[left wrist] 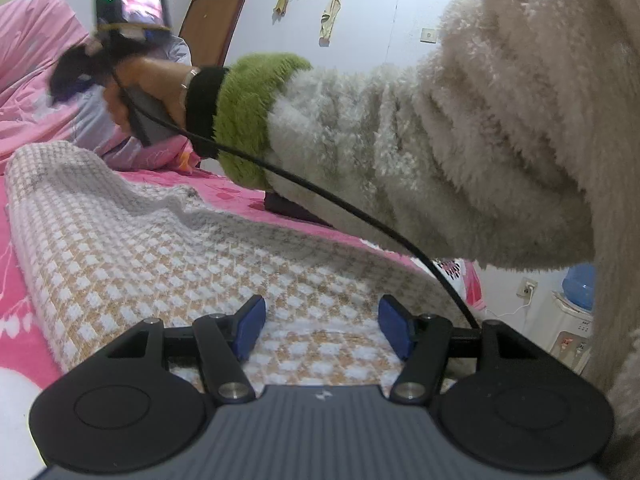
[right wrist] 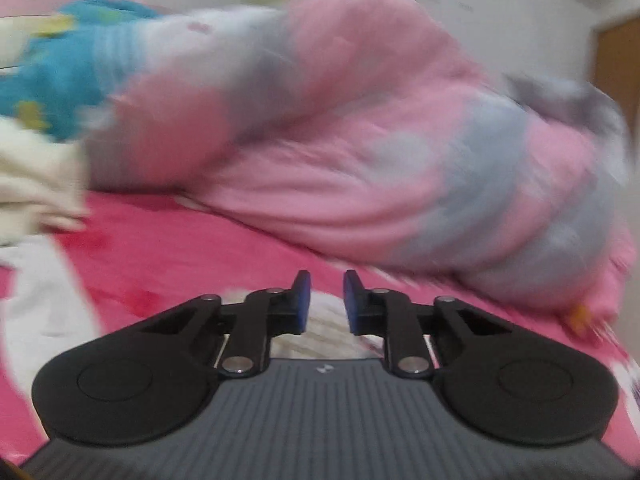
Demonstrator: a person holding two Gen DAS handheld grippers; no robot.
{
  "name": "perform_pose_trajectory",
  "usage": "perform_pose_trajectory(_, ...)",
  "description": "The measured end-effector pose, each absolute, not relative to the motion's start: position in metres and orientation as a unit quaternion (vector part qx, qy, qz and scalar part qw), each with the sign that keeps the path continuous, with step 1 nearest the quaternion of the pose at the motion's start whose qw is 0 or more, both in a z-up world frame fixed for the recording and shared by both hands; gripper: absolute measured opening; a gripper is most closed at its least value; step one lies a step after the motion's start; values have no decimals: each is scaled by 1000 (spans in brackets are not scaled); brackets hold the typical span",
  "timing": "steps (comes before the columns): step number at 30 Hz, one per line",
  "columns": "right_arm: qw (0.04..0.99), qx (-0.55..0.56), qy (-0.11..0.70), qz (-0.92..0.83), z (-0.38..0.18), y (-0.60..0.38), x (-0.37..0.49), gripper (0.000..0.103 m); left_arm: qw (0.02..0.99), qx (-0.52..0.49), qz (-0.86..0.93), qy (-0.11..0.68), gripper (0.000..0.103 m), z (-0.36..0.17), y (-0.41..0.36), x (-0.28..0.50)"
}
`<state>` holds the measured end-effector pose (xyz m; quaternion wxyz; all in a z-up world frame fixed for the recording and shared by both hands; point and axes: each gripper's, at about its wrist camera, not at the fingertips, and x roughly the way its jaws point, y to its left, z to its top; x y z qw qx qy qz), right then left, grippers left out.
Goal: Fold clothes
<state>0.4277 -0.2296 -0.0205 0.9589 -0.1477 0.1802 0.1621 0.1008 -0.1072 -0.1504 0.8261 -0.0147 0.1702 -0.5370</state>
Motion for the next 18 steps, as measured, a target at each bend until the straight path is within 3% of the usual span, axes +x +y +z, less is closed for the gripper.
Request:
perform_pose_trajectory(5, 925, -199, 251, 206, -70, -197, 470, 4, 827, -16, -536, 171, 63, -148, -110, 104)
perform_pose_trajectory(9, 937, -112, 277, 184, -106, -231, 515, 3, 827, -20, -535, 174, 63, -147, -110, 106)
perform_pose_trajectory(18, 954, -58, 244, 164, -45, -240, 492, 3, 828, -16, -534, 170, 63, -145, -109, 103)
